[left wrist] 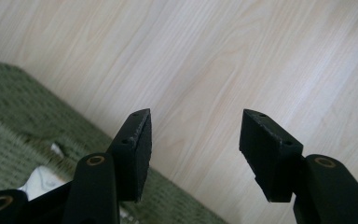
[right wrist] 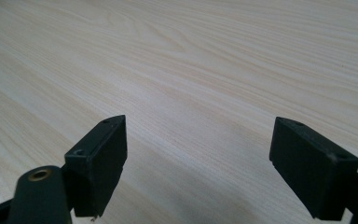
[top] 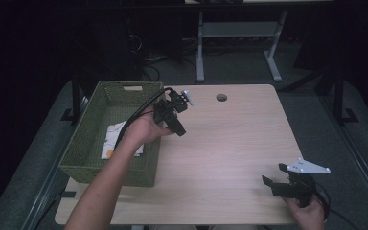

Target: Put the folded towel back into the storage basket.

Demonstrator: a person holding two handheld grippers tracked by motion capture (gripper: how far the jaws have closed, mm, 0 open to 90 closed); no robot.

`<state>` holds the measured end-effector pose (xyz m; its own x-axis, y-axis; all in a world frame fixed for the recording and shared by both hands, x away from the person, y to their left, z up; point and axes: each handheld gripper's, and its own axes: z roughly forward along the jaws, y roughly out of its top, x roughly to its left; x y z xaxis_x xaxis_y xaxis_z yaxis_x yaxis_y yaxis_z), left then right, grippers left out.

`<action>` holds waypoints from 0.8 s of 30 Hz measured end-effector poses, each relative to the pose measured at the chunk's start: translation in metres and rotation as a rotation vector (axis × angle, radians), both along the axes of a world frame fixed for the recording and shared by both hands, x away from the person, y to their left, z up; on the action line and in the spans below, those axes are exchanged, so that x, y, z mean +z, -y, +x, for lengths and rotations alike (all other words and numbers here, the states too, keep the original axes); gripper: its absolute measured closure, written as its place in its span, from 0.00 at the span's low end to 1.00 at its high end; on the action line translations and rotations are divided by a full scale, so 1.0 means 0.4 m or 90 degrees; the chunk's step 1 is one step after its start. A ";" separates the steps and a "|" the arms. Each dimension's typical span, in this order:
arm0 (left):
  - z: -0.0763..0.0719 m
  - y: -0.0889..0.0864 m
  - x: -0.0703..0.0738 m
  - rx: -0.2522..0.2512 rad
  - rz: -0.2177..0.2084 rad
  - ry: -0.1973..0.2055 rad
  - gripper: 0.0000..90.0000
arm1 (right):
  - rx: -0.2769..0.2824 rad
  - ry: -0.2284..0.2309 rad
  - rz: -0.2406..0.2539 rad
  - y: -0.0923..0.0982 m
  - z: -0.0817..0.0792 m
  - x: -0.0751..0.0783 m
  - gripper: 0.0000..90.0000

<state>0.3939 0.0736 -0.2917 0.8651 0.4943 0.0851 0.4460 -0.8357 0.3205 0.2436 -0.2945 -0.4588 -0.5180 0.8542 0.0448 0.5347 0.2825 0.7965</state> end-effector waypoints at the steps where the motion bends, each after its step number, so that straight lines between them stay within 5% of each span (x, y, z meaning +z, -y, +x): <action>1: -0.001 0.009 -0.001 -0.004 0.001 -0.001 0.49 | 0.000 0.000 0.000 0.000 0.000 0.000 0.21; 24: -0.030 0.186 -0.060 -0.060 -0.029 -0.024 0.45 | -0.004 0.001 0.004 0.004 -0.005 0.003 0.21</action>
